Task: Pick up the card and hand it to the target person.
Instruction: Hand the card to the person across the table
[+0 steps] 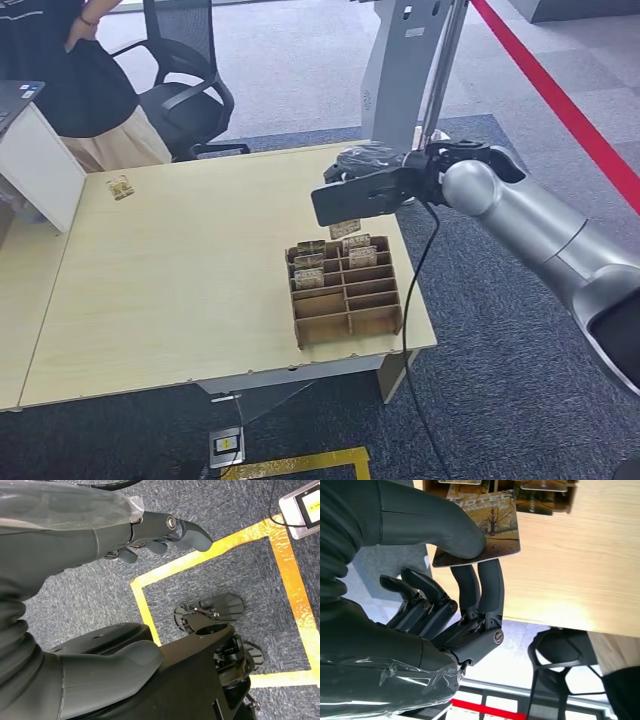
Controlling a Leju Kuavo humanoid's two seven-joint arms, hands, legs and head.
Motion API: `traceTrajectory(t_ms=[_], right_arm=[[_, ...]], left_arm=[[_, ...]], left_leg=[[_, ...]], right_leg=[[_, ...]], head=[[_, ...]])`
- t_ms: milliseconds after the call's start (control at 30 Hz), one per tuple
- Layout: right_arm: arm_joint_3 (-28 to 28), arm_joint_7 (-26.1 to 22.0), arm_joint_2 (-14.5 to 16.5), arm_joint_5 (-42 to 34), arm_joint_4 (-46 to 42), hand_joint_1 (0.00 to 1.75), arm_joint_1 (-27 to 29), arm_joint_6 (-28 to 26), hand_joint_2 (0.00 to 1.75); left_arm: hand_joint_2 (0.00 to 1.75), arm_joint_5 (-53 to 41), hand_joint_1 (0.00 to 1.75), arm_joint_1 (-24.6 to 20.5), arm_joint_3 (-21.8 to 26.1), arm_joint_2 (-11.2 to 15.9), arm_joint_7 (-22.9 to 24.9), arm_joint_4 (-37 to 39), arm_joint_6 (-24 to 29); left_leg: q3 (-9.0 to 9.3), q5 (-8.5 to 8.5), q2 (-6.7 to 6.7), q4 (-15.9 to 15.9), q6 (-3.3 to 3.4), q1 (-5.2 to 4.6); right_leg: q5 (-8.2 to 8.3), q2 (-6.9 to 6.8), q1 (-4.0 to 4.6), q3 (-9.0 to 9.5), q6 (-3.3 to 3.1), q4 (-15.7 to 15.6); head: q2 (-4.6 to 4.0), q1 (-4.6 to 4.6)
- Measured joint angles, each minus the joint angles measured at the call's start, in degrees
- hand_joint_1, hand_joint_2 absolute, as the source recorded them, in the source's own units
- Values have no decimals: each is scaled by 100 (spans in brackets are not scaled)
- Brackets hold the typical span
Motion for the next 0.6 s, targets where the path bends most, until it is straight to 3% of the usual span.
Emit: traceTrajectory(t_ms=[200, 333, 400, 600], right_arm=[[458, 632, 111, -1857, 261, 175, -1230, 224, 175], [669, 708, 244, -2254, 463, 175, -1748, 35, 175], [751, 552, 323, -2272, 566, 175, -1882, -374, 175], [906, -207, 706, -1767, 1136, 175, -1884, -2409, 175]], left_arm=[[175, 93, 0, -1, -54, 4, -17, 0, 7], [175, 151, 0, 1, -66, 7, -37, 0, 11], [175, 171, 0, 4, -66, 7, -43, 0, 21], [175, 173, 0, 3, -80, -16, -43, 0, 68]], left_leg=[[-8, 0, -3, 0, 0, 0], [-8, 0, -3, 0, 0, 1], [-7, 0, -3, 0, 0, 1], [-5, 1, -3, 0, 1, 1]], right_leg=[[0, -3, 0, -4, 0, 3], [0, -2, 0, -3, 0, 3], [0, -2, 0, -3, 0, 3], [0, -2, 1, -1, 0, 3]], head=[[0, 1], [0, 1], [0, 1], [0, 0]])
